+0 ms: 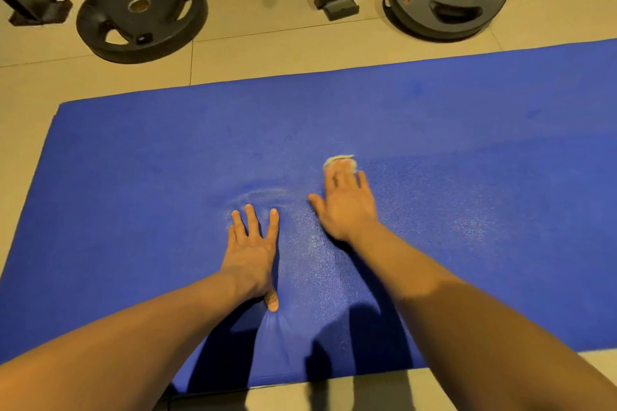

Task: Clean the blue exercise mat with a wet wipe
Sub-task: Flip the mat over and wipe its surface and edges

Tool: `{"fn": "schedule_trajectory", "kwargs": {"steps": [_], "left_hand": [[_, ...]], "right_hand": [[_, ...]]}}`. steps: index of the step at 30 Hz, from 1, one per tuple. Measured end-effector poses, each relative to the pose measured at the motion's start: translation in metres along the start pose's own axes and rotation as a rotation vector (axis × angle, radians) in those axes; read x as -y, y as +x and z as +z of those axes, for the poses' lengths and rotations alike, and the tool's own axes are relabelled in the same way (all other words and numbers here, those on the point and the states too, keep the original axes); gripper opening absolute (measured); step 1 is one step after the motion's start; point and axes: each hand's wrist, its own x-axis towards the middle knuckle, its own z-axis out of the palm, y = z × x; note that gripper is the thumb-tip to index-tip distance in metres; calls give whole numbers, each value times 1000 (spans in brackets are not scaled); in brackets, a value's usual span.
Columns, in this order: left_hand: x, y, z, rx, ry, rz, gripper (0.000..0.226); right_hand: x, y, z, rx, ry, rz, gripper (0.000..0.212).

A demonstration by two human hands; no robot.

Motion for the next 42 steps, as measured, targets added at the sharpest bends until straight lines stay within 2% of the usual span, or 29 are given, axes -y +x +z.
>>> {"fn": "schedule_trajectory", "kwargs": {"steps": [2, 4, 5, 9, 11, 13, 21, 24, 28, 32, 35, 36, 37, 38, 39, 40, 41, 42], "left_hand": [[0, -1, -1, 1, -1, 1, 177], [0, -2, -2, -3, 5, 1, 177], [0, -2, -1, -5, 5, 2, 176], [1, 1, 1, -7, -1, 5, 177], [2, 2, 2, -10, -7, 5, 177], [1, 3, 3, -10, -10, 7, 178], [1, 4, 7, -36, -12, 10, 179], [2, 5, 8, -44, -28, 7, 179], [0, 5, 8, -49, -34, 2, 180], [0, 6, 8, -46, -36, -5, 180], [1, 4, 5, -27, 0, 4, 178], [2, 2, 1, -3, 15, 6, 176], [3, 1, -4, 27, 20, 6, 172], [3, -1, -11, 43, 11, 4, 164], [3, 0, -20, 13, -12, 9, 148], [3, 2, -30, -91, -57, 39, 124], [2, 7, -40, -241, -129, 82, 97], [0, 13, -49, -387, -205, 125, 81]], "right_hand": [[2, -3, 2, 31, -25, -187, 74], [-25, -3, 0, -7, -43, -231, 71], [-44, -4, 1, -36, -47, -171, 71], [-113, -14, 3, -90, -26, 265, 78], [-111, -9, 0, -71, 10, 394, 82], [-86, 1, -6, -61, 71, 443, 84], [62, 2, 3, -29, 58, -41, 72], [53, 9, -2, -38, 157, -149, 56], [24, 9, -26, -135, 351, -290, 35], [6, -10, -46, -135, 443, -198, 32], [-25, -21, -55, -113, 225, -46, 26], [-36, -25, -55, -40, 105, 5, 35], [-46, -29, -54, 77, -8, 57, 59], [-54, -34, -51, 214, -91, 103, 92], [-59, -37, -48, 328, -142, 132, 121], [-60, -40, -45, 402, -182, 138, 138], [-59, -41, -41, 432, -211, 132, 145], [-57, -40, -38, 424, -228, 127, 148]]}}
